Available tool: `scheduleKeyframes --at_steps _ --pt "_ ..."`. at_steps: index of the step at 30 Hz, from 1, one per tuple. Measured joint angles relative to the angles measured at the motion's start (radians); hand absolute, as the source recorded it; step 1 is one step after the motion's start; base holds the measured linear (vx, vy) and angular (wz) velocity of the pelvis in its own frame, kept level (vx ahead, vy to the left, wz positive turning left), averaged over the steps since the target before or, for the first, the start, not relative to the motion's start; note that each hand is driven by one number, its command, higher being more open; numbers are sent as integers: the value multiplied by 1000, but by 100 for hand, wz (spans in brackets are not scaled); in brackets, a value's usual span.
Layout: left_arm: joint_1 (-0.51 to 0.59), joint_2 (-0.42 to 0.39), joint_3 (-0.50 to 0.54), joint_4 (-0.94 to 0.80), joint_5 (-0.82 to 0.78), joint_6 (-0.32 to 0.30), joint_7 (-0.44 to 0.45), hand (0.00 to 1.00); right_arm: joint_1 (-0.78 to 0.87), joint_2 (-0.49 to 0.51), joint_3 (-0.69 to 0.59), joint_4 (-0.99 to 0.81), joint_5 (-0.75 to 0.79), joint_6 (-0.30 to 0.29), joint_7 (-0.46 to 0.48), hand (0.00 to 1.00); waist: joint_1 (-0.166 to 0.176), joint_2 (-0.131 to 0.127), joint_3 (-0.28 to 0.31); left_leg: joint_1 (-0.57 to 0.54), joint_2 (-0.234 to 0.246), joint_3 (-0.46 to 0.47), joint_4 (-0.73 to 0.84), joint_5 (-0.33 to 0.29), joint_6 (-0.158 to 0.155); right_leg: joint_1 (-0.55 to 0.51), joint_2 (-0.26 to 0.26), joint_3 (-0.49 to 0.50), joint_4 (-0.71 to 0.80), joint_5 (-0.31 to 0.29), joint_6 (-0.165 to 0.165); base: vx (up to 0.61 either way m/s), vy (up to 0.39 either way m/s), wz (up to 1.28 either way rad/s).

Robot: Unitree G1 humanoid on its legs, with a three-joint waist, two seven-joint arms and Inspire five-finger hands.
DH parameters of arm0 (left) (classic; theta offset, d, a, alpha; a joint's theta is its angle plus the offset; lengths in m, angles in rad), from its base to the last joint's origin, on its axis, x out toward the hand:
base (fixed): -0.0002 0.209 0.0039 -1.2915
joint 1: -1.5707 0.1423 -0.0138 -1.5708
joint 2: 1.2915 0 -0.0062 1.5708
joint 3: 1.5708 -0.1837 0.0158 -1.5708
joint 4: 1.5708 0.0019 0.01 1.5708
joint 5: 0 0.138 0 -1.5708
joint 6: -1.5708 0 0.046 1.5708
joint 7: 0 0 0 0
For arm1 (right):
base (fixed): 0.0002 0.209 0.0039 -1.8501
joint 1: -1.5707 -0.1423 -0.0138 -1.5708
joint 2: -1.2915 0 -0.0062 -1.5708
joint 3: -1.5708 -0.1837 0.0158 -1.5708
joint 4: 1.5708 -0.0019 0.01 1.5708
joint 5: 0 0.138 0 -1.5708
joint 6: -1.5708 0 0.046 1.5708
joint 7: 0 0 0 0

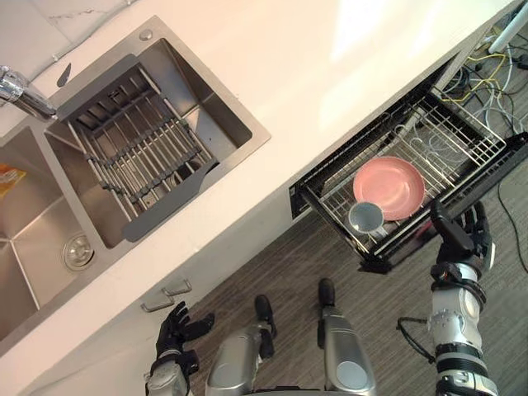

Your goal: Walk over to the sink, pick up the cup, carry it to the dishwasher, place the cup inside the dishwasher, then close the dishwasher door

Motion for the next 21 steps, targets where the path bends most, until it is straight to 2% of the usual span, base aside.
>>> scheduleKeyframes --at_steps 5,10,14,19,21 --pt "-1 23 0 -6 1 -1 -1 90 -98 -2 126 -54 91 3 1 90 5 25 3 -9 7 -32 1 16 1 21 7 -29 -32 18 -10 -24 -8 15" --pt "-7 24 2 -7 1 0 -1 90 -228 -4 193 -40 188 12 1 90 44 64 21 -31 18 -57 3 25 -7 23 19 -55 -50 28 -20 6 -18 13" --pt "-8 24 2 -13 6 1 -4 90 -379 -35 288 97 189 12 1 90 57 68 23 -44 24 -87 10 30 -14 23 27 -69 -52 28 -21 38 -20 9" --pt "-14 25 0 -12 10 -1 -4 90 -469 -67 322 266 174 -1 29 90 54 71 25 -56 23 -97 30 29 -15 24 25 -74 -50 28 -23 -23 3 4" --pt "-32 29 -3 -11 10 -4 -5 90 -535 -77 322 362 146 8 40 90 54 79 29 -70 27 -121 40 19 -26 24 31 -87 -50 29 -30 -158 -36 13"
